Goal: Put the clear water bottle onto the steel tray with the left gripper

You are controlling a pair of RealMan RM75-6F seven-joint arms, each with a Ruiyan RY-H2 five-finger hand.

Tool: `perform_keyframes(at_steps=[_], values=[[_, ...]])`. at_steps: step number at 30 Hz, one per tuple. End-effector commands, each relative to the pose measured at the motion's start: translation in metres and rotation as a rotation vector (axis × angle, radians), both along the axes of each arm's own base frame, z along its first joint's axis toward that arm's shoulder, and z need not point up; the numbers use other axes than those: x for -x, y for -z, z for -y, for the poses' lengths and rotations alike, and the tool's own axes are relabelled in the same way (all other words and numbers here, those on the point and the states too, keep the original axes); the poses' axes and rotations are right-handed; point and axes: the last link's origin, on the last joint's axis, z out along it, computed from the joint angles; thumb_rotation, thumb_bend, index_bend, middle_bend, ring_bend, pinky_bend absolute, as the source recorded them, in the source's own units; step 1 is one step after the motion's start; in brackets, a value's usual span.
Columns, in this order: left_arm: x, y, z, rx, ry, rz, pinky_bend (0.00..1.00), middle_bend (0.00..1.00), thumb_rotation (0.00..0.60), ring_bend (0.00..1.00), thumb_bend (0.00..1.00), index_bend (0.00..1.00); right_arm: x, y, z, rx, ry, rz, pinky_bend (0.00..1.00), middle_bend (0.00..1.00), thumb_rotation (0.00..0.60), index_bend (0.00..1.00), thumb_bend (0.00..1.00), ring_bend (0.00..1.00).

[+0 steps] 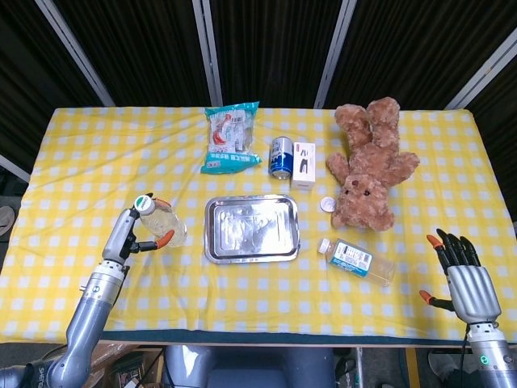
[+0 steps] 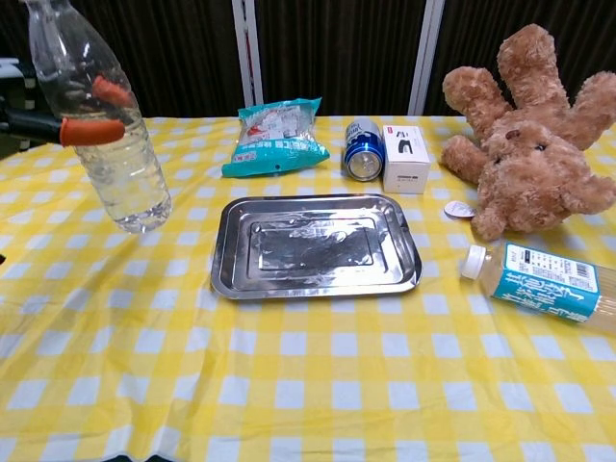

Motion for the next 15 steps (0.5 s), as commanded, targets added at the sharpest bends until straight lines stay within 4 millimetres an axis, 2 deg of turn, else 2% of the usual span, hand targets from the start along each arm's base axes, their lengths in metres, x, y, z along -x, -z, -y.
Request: perform_keyframes(at_steps=[1, 7, 11, 15], values=[[-0.009, -0.003, 0.001, -0.010, 0.027, 0.027, 0.01, 0.53, 0.600, 0.06, 0.46, 0.54, 0.000, 0.001, 0.000, -0.001, -0.001, 0.000, 0.00, 0.00, 0.600, 0.10, 0.05, 0.00], [-0.052, -0.041, 0.011, -0.076, 0.128, 0.082, 0.01, 0.53, 0.600, 0.06, 0.46, 0.54, 0.000, 0.001, 0.000, -0.001, -0.001, 0.001, 0.00, 0.00, 0.600, 0.10, 0.05, 0.00], [-0.089, -0.081, 0.027, -0.136, 0.214, 0.119, 0.01, 0.53, 0.600, 0.06, 0.46, 0.54, -0.001, 0.001, -0.001, -0.003, -0.003, 0.001, 0.00, 0.00, 0.600, 0.10, 0.05, 0.00], [-0.095, -0.096, 0.029, -0.188, 0.257, 0.103, 0.01, 0.53, 0.600, 0.06, 0.46, 0.54, -0.001, 0.001, -0.001, -0.003, -0.004, 0.006, 0.00, 0.00, 0.600, 0.10, 0.05, 0.00]])
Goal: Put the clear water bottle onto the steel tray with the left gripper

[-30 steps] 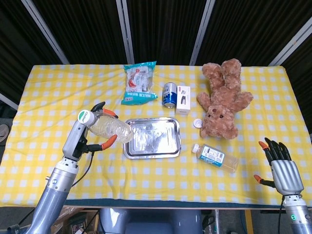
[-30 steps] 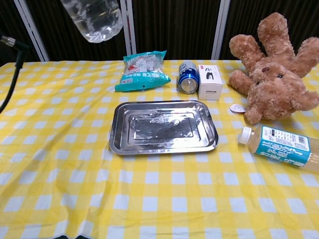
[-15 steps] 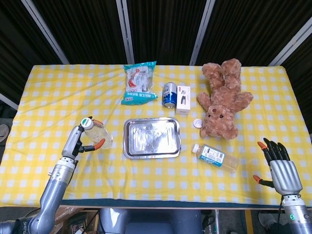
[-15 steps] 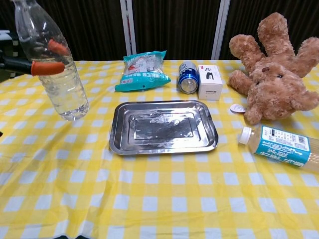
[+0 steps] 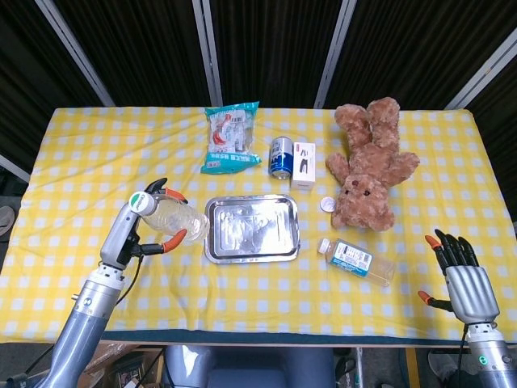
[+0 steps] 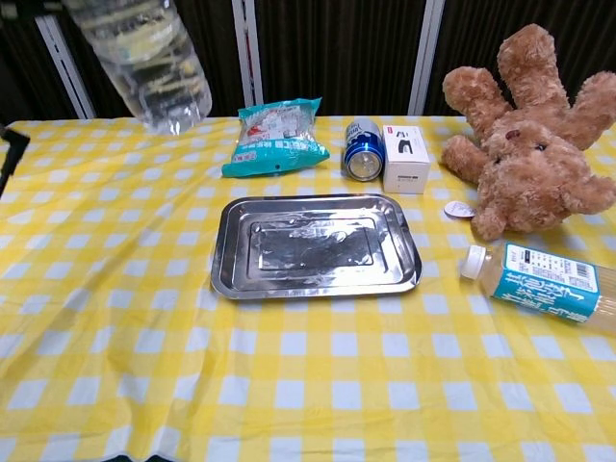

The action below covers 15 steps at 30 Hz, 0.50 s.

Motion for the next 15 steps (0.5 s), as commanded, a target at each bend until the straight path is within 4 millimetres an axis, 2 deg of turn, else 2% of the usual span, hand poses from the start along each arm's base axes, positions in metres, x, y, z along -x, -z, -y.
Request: perform_keyframes(at_steps=[1, 4, 6, 15], values=[[-0.008, -0.024, 0.003, -0.093, 0.048, -0.026, 0.01, 0.53, 0.600, 0.06, 0.46, 0.54, 0.000, 0.000, 0.000, 0.000, -0.001, 0.001, 0.00, 0.00, 0.600, 0.10, 0.05, 0.00], [0.003, -0.024, 0.008, -0.089, 0.021, -0.043, 0.01, 0.53, 0.600, 0.06, 0.46, 0.55, 0.000, 0.000, -0.001, -0.004, -0.003, 0.001, 0.00, 0.00, 0.600, 0.10, 0.05, 0.00], [0.020, -0.018, 0.010, -0.053, -0.047, -0.083, 0.01, 0.53, 0.600, 0.06, 0.46, 0.55, -0.002, 0.000, -0.001, -0.003, -0.008, 0.002, 0.00, 0.00, 0.600, 0.10, 0.05, 0.00], [0.084, 0.035, -0.014, 0.086, -0.201, -0.134, 0.01, 0.53, 0.600, 0.06, 0.45, 0.54, 0.000, 0.000, 0.000, -0.001, 0.002, -0.004, 0.00, 0.00, 0.600, 0.10, 0.05, 0.00]])
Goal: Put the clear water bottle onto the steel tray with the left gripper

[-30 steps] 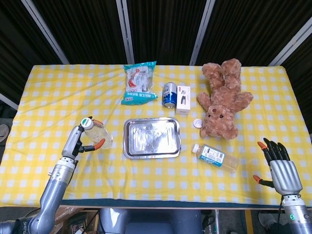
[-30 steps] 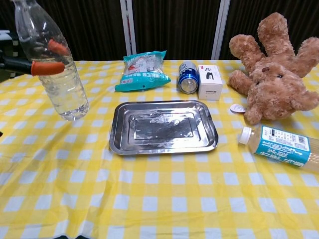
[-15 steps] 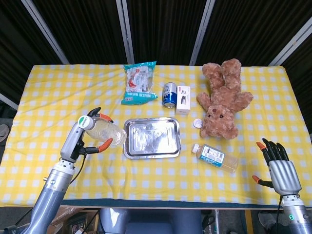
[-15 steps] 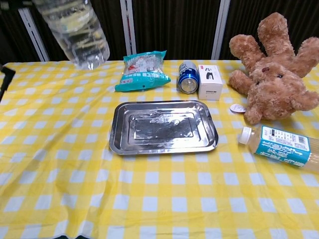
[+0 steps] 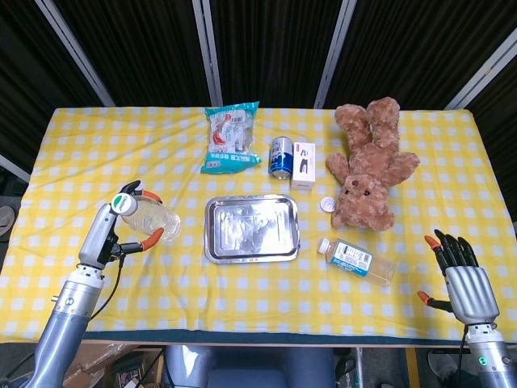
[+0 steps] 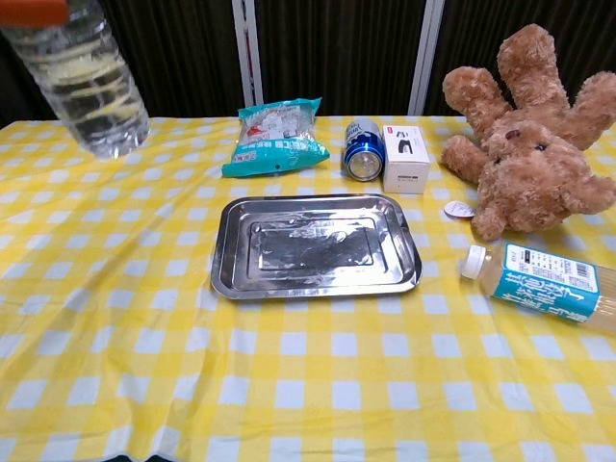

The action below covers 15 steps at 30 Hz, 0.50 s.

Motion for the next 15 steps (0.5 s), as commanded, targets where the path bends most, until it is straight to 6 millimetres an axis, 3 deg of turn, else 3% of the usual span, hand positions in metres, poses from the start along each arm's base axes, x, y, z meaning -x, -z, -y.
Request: perform_keyframes(at_steps=[1, 9, 11, 15], values=[[0.031, 0.030, -0.008, 0.073, -0.076, 0.002, 0.01, 0.53, 0.600, 0.06, 0.45, 0.54, 0.001, 0.000, 0.001, -0.001, 0.003, -0.003, 0.00, 0.00, 0.600, 0.10, 0.05, 0.00], [0.027, 0.039, -0.015, 0.066, -0.044, 0.052, 0.01, 0.53, 0.600, 0.06, 0.46, 0.55, 0.002, 0.003, 0.002, -0.009, 0.008, -0.011, 0.00, 0.00, 0.600, 0.10, 0.05, 0.00], [0.002, 0.049, -0.019, 0.103, 0.021, 0.092, 0.01, 0.53, 0.600, 0.06, 0.46, 0.55, 0.001, 0.005, 0.002, -0.013, 0.006, -0.013, 0.00, 0.00, 0.600, 0.10, 0.05, 0.00], [-0.027, 0.065, -0.024, 0.132, 0.062, 0.082, 0.01, 0.53, 0.600, 0.06, 0.46, 0.55, 0.001, 0.005, 0.002, -0.013, 0.008, -0.016, 0.00, 0.00, 0.600, 0.10, 0.05, 0.00]])
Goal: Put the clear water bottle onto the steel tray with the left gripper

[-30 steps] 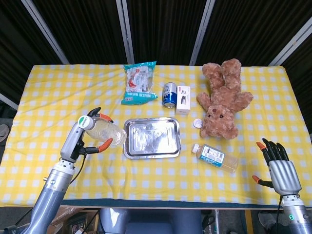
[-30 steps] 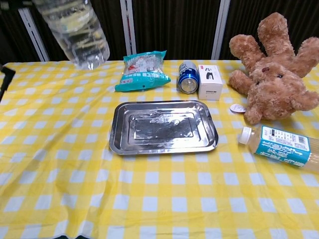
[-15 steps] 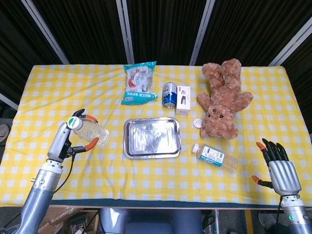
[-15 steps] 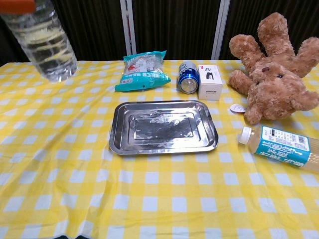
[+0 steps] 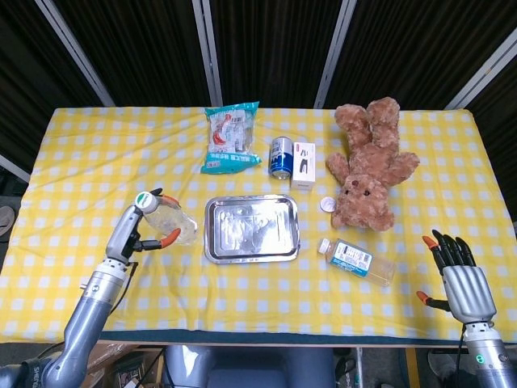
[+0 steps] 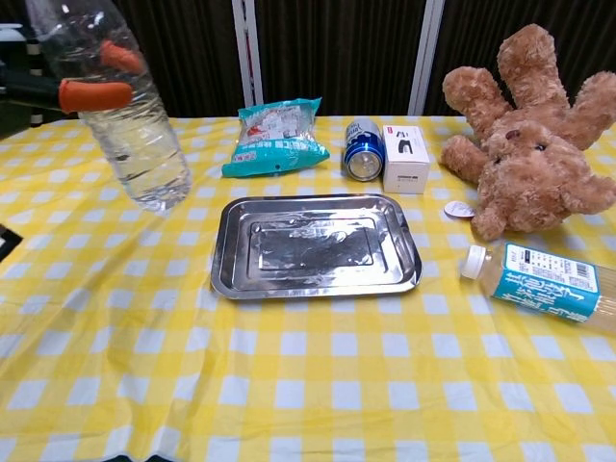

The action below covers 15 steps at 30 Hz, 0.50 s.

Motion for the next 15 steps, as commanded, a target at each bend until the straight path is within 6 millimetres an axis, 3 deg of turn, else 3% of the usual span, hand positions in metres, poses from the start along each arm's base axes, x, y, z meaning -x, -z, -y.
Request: perform_keyframes(at_steps=[1, 8, 11, 15], values=[[-0.036, 0.017, -0.004, 0.037, 0.061, -0.004, 0.01, 0.53, 0.600, 0.06, 0.46, 0.55, 0.000, 0.000, 0.000, 0.000, 0.001, -0.001, 0.00, 0.00, 0.600, 0.10, 0.05, 0.00], [-0.072, 0.027, 0.001, 0.073, 0.083, 0.000, 0.01, 0.53, 0.600, 0.06, 0.46, 0.55, 0.001, -0.002, 0.000, 0.002, 0.002, -0.001, 0.00, 0.00, 0.600, 0.10, 0.05, 0.00], [-0.069, 0.017, 0.007, 0.049, 0.074, -0.018, 0.01, 0.53, 0.600, 0.06, 0.46, 0.55, 0.001, -0.003, -0.001, 0.004, 0.002, 0.001, 0.00, 0.00, 0.600, 0.10, 0.05, 0.00], [-0.048, -0.003, 0.010, -0.013, 0.034, -0.073, 0.01, 0.54, 0.600, 0.06, 0.46, 0.55, 0.000, -0.003, -0.003, 0.005, -0.002, 0.006, 0.00, 0.00, 0.600, 0.10, 0.05, 0.00]])
